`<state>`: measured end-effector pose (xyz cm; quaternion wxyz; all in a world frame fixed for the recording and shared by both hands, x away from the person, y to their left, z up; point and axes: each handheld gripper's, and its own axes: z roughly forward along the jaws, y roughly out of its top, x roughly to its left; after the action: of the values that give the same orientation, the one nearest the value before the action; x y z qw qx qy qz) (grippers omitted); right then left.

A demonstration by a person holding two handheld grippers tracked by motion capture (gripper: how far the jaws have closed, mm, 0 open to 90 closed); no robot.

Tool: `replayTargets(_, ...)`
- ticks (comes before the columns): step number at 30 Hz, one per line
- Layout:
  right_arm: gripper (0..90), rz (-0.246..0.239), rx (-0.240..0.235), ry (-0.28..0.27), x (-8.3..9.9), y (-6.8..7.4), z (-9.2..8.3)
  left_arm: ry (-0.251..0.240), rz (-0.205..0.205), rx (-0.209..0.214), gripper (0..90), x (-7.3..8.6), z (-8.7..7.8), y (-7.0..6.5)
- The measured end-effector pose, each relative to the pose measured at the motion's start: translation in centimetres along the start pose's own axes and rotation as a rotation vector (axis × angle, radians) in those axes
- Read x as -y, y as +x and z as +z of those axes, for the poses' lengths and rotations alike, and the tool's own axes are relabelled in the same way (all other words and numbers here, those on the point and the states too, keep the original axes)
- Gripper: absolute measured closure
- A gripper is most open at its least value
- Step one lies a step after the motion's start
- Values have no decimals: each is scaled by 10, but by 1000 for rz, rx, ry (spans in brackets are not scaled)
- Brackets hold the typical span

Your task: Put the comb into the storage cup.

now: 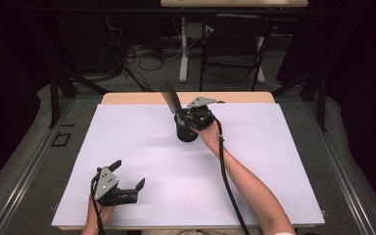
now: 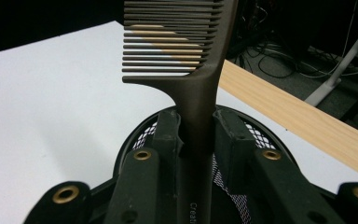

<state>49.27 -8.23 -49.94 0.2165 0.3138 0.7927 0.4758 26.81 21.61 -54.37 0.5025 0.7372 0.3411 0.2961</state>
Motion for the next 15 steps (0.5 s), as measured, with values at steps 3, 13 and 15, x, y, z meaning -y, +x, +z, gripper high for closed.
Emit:
replayTargets(3,721,-5,2,10,0,1,1,1,-1,1,0,0,0,1)
replayTargets(13,722,-12,1,38,1,3,4,1,0,0,0,0,0,1)
replayTargets(15,722,-12,0,44,1,3,4,1,1,0,0,0,0,1)
